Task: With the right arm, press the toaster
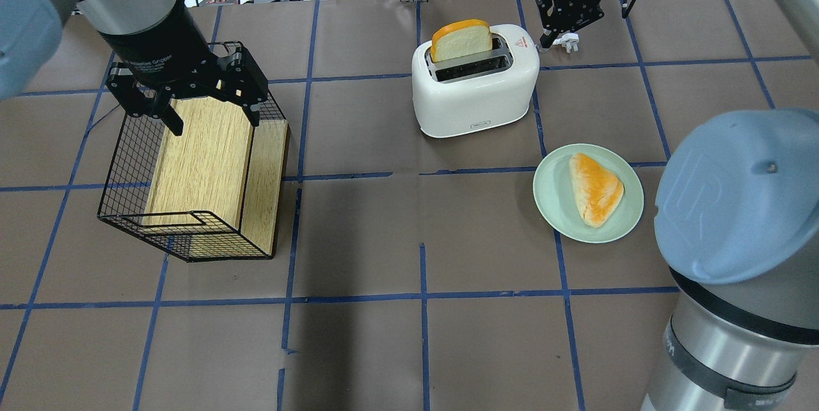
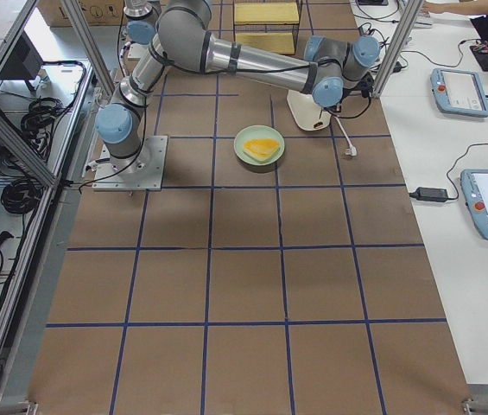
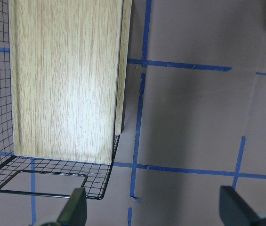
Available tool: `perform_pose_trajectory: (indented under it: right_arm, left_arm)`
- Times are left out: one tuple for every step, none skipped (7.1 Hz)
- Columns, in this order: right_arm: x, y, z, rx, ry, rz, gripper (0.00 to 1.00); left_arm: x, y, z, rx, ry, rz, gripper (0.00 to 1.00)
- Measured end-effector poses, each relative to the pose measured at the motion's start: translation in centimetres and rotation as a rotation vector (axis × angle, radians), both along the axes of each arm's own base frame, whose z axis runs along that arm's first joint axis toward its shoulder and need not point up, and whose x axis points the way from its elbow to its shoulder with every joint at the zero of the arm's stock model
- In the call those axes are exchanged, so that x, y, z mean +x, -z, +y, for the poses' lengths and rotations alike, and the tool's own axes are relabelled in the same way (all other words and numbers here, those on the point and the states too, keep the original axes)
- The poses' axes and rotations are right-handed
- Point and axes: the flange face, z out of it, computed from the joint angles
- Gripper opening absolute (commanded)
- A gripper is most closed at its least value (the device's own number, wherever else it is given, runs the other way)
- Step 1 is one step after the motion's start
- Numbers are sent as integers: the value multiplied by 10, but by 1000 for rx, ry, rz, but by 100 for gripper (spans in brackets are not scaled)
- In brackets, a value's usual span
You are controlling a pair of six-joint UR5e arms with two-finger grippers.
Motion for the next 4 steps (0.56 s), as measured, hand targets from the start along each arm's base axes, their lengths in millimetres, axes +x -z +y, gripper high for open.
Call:
perform_pose_trajectory:
  right_arm:
    - [0, 6, -1, 7, -1, 0, 7]
    - [0, 12, -3, 15, -1, -1, 7]
    - [-1, 18, -5, 23, 0, -1, 7]
    - [-2, 26, -7, 32, 1, -1, 7]
  left_arm:
    - [0, 0, 0, 0, 0, 0, 100]
    - [0, 0, 0, 0, 0, 0, 100]
    - [0, 0, 0, 0, 0, 0, 100]
    - [0, 0, 0, 0, 0, 0, 100]
